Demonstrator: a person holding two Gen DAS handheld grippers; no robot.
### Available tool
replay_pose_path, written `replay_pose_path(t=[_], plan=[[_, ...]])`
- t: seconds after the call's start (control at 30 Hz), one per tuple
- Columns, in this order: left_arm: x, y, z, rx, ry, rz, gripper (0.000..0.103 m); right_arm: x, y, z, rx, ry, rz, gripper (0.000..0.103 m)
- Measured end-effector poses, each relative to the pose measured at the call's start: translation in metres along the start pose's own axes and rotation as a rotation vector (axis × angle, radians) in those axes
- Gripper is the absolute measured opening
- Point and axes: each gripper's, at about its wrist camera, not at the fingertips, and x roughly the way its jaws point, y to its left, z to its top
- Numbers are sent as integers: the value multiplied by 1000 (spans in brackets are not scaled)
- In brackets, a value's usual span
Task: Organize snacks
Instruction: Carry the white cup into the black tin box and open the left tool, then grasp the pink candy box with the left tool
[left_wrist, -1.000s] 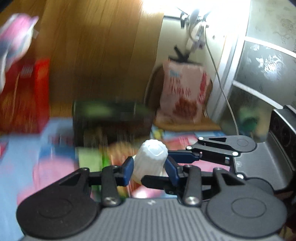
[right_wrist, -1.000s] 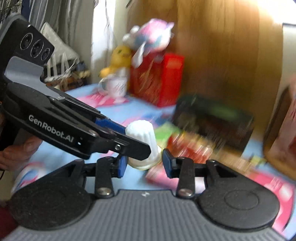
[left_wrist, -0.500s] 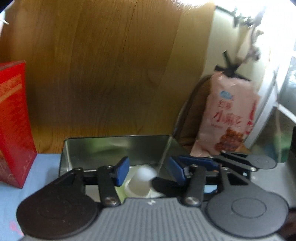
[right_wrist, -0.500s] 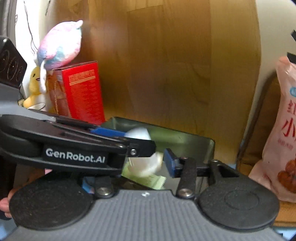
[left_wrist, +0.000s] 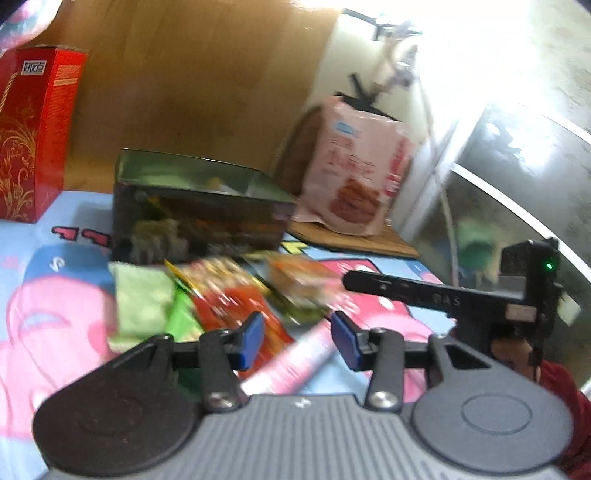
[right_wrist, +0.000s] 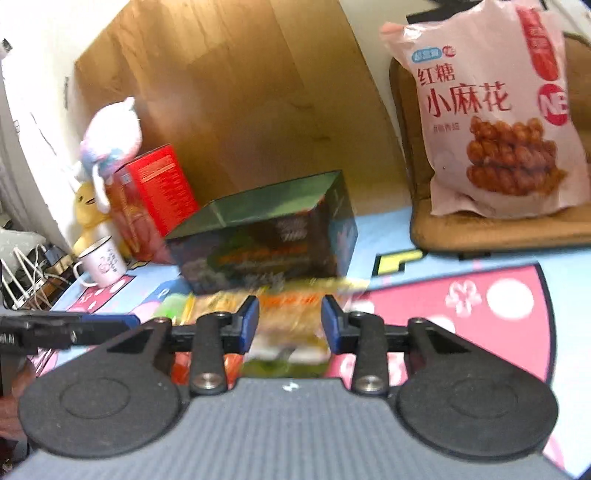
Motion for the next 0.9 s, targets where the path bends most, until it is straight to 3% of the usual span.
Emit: replay_pose_path(t=[0.2, 0.4, 0.43, 0.53, 0.63, 0.7, 0.77, 0.9], plan=[[-28, 36, -13, -56, 62, 6, 41, -23, -21, -21, 189, -36, 15, 40], [-33, 87, -6, -164, 91, 42, 43, 16, -6, -35, 169, 112, 87, 37], [-38, 92, -3, -164, 81, 59, 43, 19, -2, -39, 179, 123, 109, 41], [-55, 110, 1, -133, 91, 60, 43, 8, 17, -45, 88, 132, 104, 41], [-78, 128, 2, -126, 102, 35, 45, -19, 38, -59, -33, 155, 156, 43], [-99, 147, 5, -143, 100, 4, 56, -34, 47, -71, -123, 169, 186, 44], [-113, 160, 10, -144, 76, 28, 68, -44, 53, -80, -205, 175, 158, 46], [-121, 183, 30, -121, 70, 28, 69, -44, 57, -84, -298, 184, 120, 50]])
